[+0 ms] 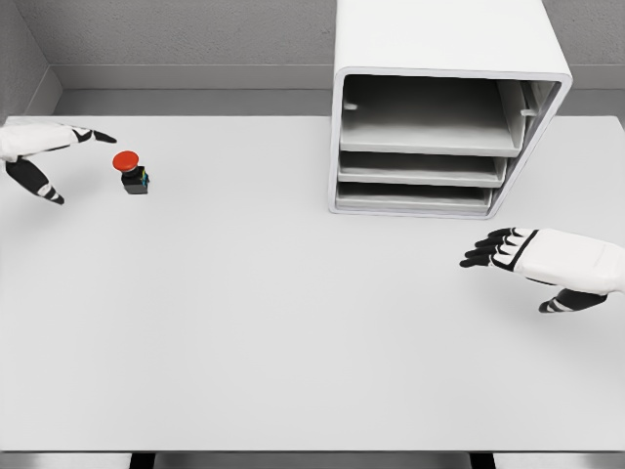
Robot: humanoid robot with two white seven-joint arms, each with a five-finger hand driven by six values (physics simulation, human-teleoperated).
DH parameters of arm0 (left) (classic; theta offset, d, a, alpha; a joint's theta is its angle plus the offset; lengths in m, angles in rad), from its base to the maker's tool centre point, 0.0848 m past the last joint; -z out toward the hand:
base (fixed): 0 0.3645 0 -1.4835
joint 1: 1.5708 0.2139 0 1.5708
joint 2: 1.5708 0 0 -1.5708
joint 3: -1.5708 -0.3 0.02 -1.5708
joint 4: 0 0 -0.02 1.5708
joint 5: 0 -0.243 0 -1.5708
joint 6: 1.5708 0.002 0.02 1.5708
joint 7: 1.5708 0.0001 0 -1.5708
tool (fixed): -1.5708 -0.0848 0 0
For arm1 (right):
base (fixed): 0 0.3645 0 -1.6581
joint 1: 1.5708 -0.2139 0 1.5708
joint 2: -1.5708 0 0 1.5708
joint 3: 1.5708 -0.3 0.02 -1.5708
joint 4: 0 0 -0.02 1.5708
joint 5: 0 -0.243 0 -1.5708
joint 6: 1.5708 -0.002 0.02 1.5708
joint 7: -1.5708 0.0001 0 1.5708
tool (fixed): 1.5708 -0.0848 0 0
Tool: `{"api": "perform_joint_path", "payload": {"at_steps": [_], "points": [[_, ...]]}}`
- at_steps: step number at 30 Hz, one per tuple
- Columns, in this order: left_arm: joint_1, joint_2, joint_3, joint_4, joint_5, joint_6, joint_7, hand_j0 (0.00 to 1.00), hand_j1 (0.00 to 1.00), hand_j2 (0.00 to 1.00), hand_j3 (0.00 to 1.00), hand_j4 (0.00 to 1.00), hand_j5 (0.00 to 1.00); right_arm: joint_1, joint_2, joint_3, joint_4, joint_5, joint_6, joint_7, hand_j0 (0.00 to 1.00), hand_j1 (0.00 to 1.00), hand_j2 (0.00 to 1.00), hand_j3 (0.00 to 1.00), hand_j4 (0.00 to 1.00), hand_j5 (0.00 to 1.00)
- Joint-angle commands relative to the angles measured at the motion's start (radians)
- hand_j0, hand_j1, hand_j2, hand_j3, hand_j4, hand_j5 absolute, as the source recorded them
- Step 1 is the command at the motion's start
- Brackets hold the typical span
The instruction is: Slide open multi-storey tabletop storage cabinets and put open load switch and slide close multi-storey tabletop storage cabinets
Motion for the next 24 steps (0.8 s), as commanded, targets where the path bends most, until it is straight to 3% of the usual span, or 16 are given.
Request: {"api": "perform_joint_path", "payload": {"at_steps": [1,4,7,9,12,16,20,24], "points": [[0.0,-0.038,0.002,0.017,-0.005,0.003,-0.002,1.0,1.0,1.0,1.0,1.0,1.0,0.0,-0.001,0.0,-0.001,-0.007,0.003,0.0,1.0,1.0,1.0,1.0,1.0,1.0],[-0.009,-0.048,0.002,0.028,-0.005,0.003,-0.002,1.0,1.0,1.0,1.0,1.0,1.0,-0.003,-0.006,0.002,-0.001,-0.008,0.003,0.0,1.0,1.0,1.0,1.0,1.0,1.0],[-0.012,-0.054,-0.002,0.032,-0.015,0.003,-0.002,1.0,1.0,1.0,1.0,1.0,1.0,-0.058,-0.006,0.01,-0.001,-0.008,0.003,0.0,1.0,1.0,1.0,1.0,1.0,1.0],[-0.014,-0.065,-0.002,0.032,-0.033,0.003,-0.002,1.0,1.0,1.0,1.0,1.0,1.0,-0.133,0.0,0.071,-0.001,-0.008,0.003,0.0,1.0,1.0,1.0,1.0,1.0,1.0],[-0.02,-0.13,-0.001,0.034,-0.127,0.003,-0.002,1.0,1.0,1.0,1.0,1.0,1.0,-0.227,0.017,0.131,-0.001,-0.008,0.003,0.0,1.0,1.0,1.0,1.0,1.0,1.0],[-0.028,-0.146,-0.004,0.066,-0.13,0.003,-0.002,1.0,1.0,1.0,1.0,1.0,1.0,-0.347,0.048,0.229,-0.001,-0.014,0.003,0.0,1.0,1.0,1.0,1.0,1.0,1.0],[-0.046,-0.151,0.002,0.066,-0.145,0.003,-0.002,1.0,1.0,1.0,1.0,1.0,1.0,-0.39,0.066,0.244,0.0,-0.016,0.003,0.0,1.0,1.0,1.0,1.0,1.0,1.0],[-0.071,-0.171,0.005,0.063,-0.144,0.003,-0.002,1.0,1.0,1.0,1.0,1.0,1.0,-0.477,0.098,0.324,0.006,-0.016,0.003,0.0,1.0,1.0,1.0,1.0,1.0,1.0]]}}
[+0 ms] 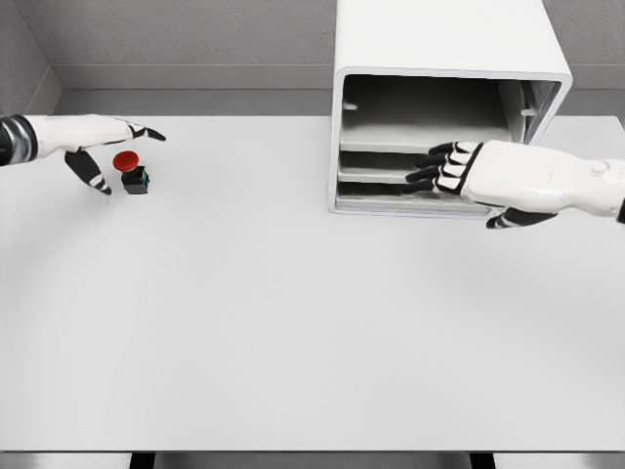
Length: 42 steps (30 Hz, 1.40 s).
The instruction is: Slide open multi-storey tabletop storage cabinets and put open load switch and slide close multi-storey tabletop storage cabinets
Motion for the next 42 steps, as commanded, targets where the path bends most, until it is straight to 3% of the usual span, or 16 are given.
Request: {"api": "perform_joint_path", "payload": {"at_steps": [1,5,7,8,10,13,20,22,24,28,32,39,42], "points": [[0.001,-0.03,0.002,-0.001,0.004,0.002,0.0,1.0,1.0,1.0,1.0,1.0,1.0,-0.002,0.02,0.037,0.004,-0.005,0.002,0.0,1.0,1.0,1.0,1.0,1.0,1.0],[-0.011,-0.082,0.0,-0.015,0.081,0.002,0.0,1.0,1.0,1.0,1.0,1.0,1.0,-0.058,0.048,0.072,0.032,-0.006,0.119,0.0,1.0,1.0,1.0,1.0,1.0,1.0],[-0.012,-0.096,-0.003,-0.013,0.092,0.002,0.0,1.0,1.0,1.0,1.0,1.0,1.0,-0.083,0.068,0.075,0.066,-0.006,0.13,0.0,1.0,1.0,1.0,1.0,1.0,1.0],[-0.011,-0.093,-0.007,-0.012,0.082,0.002,0.0,1.0,1.0,1.0,1.0,1.0,1.0,-0.106,0.077,0.1,0.086,-0.006,0.154,0.0,1.0,1.0,1.0,1.0,1.0,1.0],[-0.011,-0.082,-0.007,-0.009,-0.054,0.002,0.0,1.0,1.0,1.0,1.0,1.0,1.0,-0.155,0.106,0.169,0.147,-0.005,0.161,0.0,1.0,1.0,1.0,1.0,1.0,1.0],[-0.009,-0.061,-0.007,-0.009,-0.132,0.002,0.0,1.0,1.0,1.0,1.0,1.0,1.0,-0.19,0.129,0.219,0.182,0.001,0.161,0.0,1.0,1.0,1.0,1.0,1.0,1.0],[-0.011,-0.025,-0.018,0.001,-0.149,0.002,0.0,0.98,0.98,0.98,0.98,0.98,0.98,-0.233,0.172,0.241,0.276,0.003,0.187,0.0,1.0,1.0,1.0,1.0,1.0,1.0],[-0.012,-0.024,-0.016,0.001,-0.149,0.002,0.0,0.89,0.89,0.89,0.89,0.89,0.89,-0.242,0.174,0.245,0.3,0.003,0.19,0.0,1.0,1.0,1.0,1.0,1.0,1.0],[-0.011,-0.024,-0.016,0.001,-0.149,0.002,0.0,0.72,0.72,0.72,0.72,0.72,0.72,-0.253,0.178,0.245,0.346,0.003,0.188,0.0,1.0,1.0,1.0,1.0,1.0,1.0],[-0.011,-0.024,-0.018,-0.001,-0.149,0.002,0.0,0.66,0.66,0.66,0.66,0.66,0.66,-0.267,0.182,0.245,0.385,0.004,0.188,0.0,1.0,1.0,1.0,1.0,1.0,1.0],[-0.011,-0.025,-0.021,-0.001,-0.148,0.002,0.0,0.53,0.53,0.53,0.53,0.53,0.53,-0.268,0.18,0.247,0.399,0.011,0.188,0.0,1.0,1.0,1.0,1.0,1.0,1.0],[-0.009,-0.025,-0.021,-0.007,-0.146,0.002,0.0,0.35,0.35,0.35,0.35,0.35,0.35,-0.267,0.171,0.253,0.371,0.041,0.131,0.0,1.0,1.0,1.0,1.0,1.0,1.0],[-0.011,-0.024,-0.021,-0.016,-0.142,0.002,0.0,0.35,0.35,0.35,0.35,0.35,0.35,-0.264,0.166,0.261,0.35,0.043,0.092,0.0,1.0,1.0,1.0,1.0,1.0,1.0]]}}
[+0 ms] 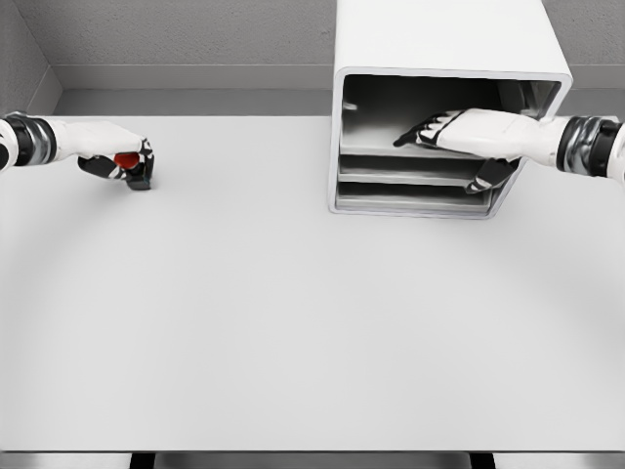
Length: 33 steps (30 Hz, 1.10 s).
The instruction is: Slide open multi-storey tabletop storage cabinets and put open load switch and slide close multi-storey tabletop storage cabinets
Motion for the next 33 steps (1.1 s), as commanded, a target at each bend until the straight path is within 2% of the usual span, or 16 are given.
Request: {"api": "perform_joint_path", "payload": {"at_steps": [1,3,5,7,9,13,15,17,20,23,27,31,33], "points": [[-0.002,0.001,0.003,-0.011,0.009,0.003,0.001,0.35,0.35,0.35,0.35,0.35,0.35,0.0,-0.001,0.012,-0.031,-0.013,-0.047,0.003,1.0,1.0,1.0,1.0,1.0,1.0],[-0.006,0.044,0.003,-0.099,0.03,0.003,0.001,0.35,0.35,0.35,0.35,0.35,0.35,0.002,-0.001,0.01,-0.036,-0.013,-0.054,0.003,1.0,1.0,1.0,1.0,1.0,1.0],[-0.002,0.093,0.003,-0.171,0.121,0.003,0.001,0.35,0.35,0.35,0.35,0.35,0.35,0.003,-0.006,0.01,-0.046,-0.017,-0.097,0.003,1.0,1.0,1.0,1.0,1.0,1.0],[0.002,0.133,0.005,-0.241,0.165,0.003,0.001,0.35,0.35,0.35,0.35,0.35,0.35,0.015,-0.032,0.006,-0.063,-0.017,-0.118,0.003,1.0,1.0,1.0,1.0,1.0,1.0],[0.017,0.182,0.003,-0.332,0.211,0.003,0.001,0.35,0.35,0.35,0.35,0.35,0.35,0.038,-0.052,0.004,-0.097,-0.017,-0.118,0.003,1.0,1.0,1.0,1.0,1.0,1.0],[0.064,0.291,0.005,-0.527,0.296,0.003,0.001,0.35,0.35,0.35,0.35,0.35,0.35,0.051,-0.059,0.003,-0.103,-0.018,-0.131,0.003,1.0,1.0,1.0,1.0,1.0,1.0],[0.066,0.314,0.005,-0.556,0.348,0.003,0.001,0.35,0.35,0.35,0.35,0.35,0.35,0.054,-0.07,0.003,-0.111,-0.018,-0.131,0.003,1.0,1.0,1.0,1.0,1.0,1.0],[0.066,0.32,0.005,-0.574,0.366,0.003,0.001,0.35,0.35,0.35,0.35,0.35,0.35,0.061,-0.075,0.001,-0.123,-0.018,-0.131,0.003,1.0,1.0,1.0,1.0,1.0,1.0],[0.069,0.32,0.005,-0.646,0.366,0.003,0.001,0.35,0.35,0.35,0.35,0.35,0.35,0.071,-0.079,-0.002,-0.125,-0.018,-0.131,0.003,1.0,1.0,1.0,1.0,1.0,1.0],[0.069,0.317,0.005,-0.734,0.389,0.003,0.001,0.35,0.35,0.35,0.35,0.35,0.35,0.081,-0.113,-0.006,-0.16,-0.02,-0.131,0.003,1.0,1.0,1.0,1.0,1.0,1.0],[0.069,0.306,0.005,-0.812,0.414,0.003,0.001,0.35,0.35,0.35,0.35,0.35,0.35,0.135,-0.127,-0.074,-0.183,-0.02,-0.131,0.003,1.0,1.0,1.0,1.0,1.0,1.0],[0.069,0.303,0.003,-0.907,0.435,0.003,0.001,0.35,0.35,0.35,0.35,0.35,0.35,0.14,-0.147,-0.077,-0.194,-0.021,-0.131,0.003,1.0,1.0,1.0,1.0,1.0,1.0],[0.069,0.288,0.003,-0.921,0.435,0.003,0.001,0.35,0.35,0.35,0.35,0.35,0.35,0.14,-0.148,-0.077,-0.201,-0.021,-0.131,0.003,1.0,1.0,1.0,1.0,1.0,1.0]]}}
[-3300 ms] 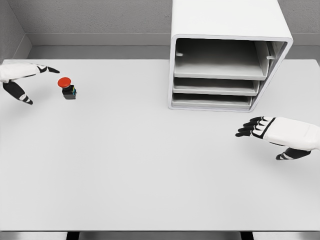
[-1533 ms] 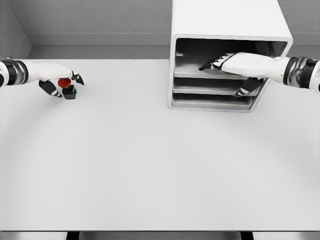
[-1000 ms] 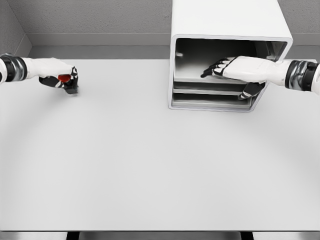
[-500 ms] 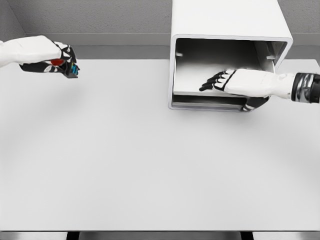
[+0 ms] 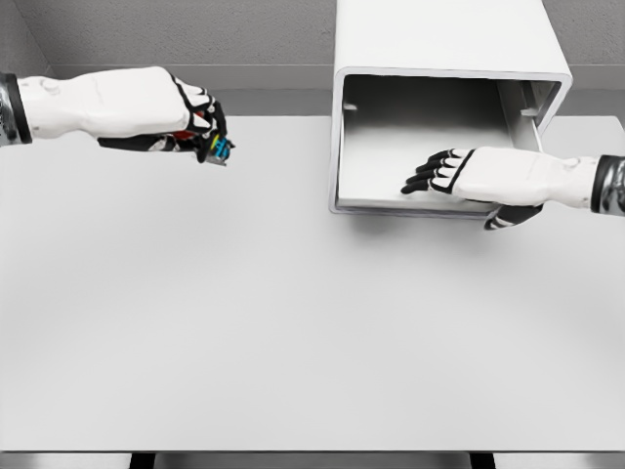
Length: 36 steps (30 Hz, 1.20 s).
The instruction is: Slide open multi-storey tabletop storage cabinets and put open load switch and slide close multi-storey tabletop storage cabinets
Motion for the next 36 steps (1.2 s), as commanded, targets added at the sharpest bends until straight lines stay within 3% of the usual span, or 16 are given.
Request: {"api": "perform_joint_path", "payload": {"at_steps": [1,9,16,20,23,26,28,31,32,35,36], "points": [[0.0,-0.019,0.001,-0.037,0.012,0.004,0.003,0.35,0.35,0.35,0.35,0.35,0.35,0.0,-0.012,-0.004,-0.013,0.0,-0.001,0.002,1.0,1.0,1.0,1.0,1.0,1.0],[-0.015,-0.077,-0.001,-0.057,0.024,0.004,0.003,0.37,0.37,0.37,0.37,0.37,0.37,0.075,-0.048,-0.111,-0.06,-0.01,-0.001,0.002,1.0,1.0,1.0,1.0,1.0,1.0],[-0.041,-0.127,0.003,-0.057,0.039,0.004,0.003,0.39,0.39,0.39,0.39,0.39,0.39,0.11,-0.083,-0.209,-0.126,-0.094,-0.001,0.002,1.0,1.0,1.0,1.0,1.0,1.0],[-0.043,-0.19,-0.001,-0.056,0.036,0.004,0.003,0.39,0.39,0.39,0.39,0.39,0.39,0.225,-0.134,-0.405,-0.123,-0.278,-0.001,0.002,1.0,1.0,1.0,1.0,1.0,1.0],[-0.055,-0.27,-0.005,-0.051,0.027,0.004,0.003,0.39,0.39,0.39,0.39,0.39,0.39,0.356,-0.161,-0.582,-0.113,-0.413,-0.001,0.002,1.0,1.0,1.0,1.0,1.0,1.0],[-0.089,-0.331,-0.031,-0.05,0.006,0.004,0.003,0.39,0.39,0.39,0.39,0.39,0.39,0.422,-0.161,-0.703,-0.048,-0.476,-0.001,0.002,1.0,1.0,1.0,1.0,1.0,1.0],[-0.104,-0.43,-0.063,-0.016,-0.154,0.004,0.003,0.39,0.39,0.39,0.39,0.39,0.39,0.436,-0.16,-0.748,0.028,-0.482,-0.001,0.002,1.0,1.0,1.0,1.0,1.0,1.0],[-0.121,-0.502,-0.109,0.024,-0.26,0.004,0.003,0.39,0.39,0.39,0.39,0.39,0.39,0.508,-0.155,-0.766,0.18,-0.476,-0.001,0.002,1.0,1.0,1.0,1.0,1.0,1.0],[-0.121,-0.517,-0.114,0.026,-0.294,0.004,0.003,0.39,0.39,0.39,0.39,0.39,0.39,0.56,-0.158,-0.766,0.219,-0.467,-0.001,0.002,0.96,0.96,0.96,0.96,0.96,0.96],[-0.135,-0.546,-0.119,0.072,-0.298,0.004,0.003,0.4,0.4,0.4,0.4,0.4,0.4,0.669,-0.161,-0.766,0.226,-0.427,-0.001,0.002,0.56,0.56,0.56,0.56,0.56,0.56],[-0.137,-0.548,-0.119,0.072,-0.298,0.004,0.003,0.42,0.42,0.42,0.42,0.42,0.42,0.698,-0.163,-0.763,0.222,-0.424,-0.001,0.002,0.5,0.5,0.5,0.5,0.5,0.5]]}}
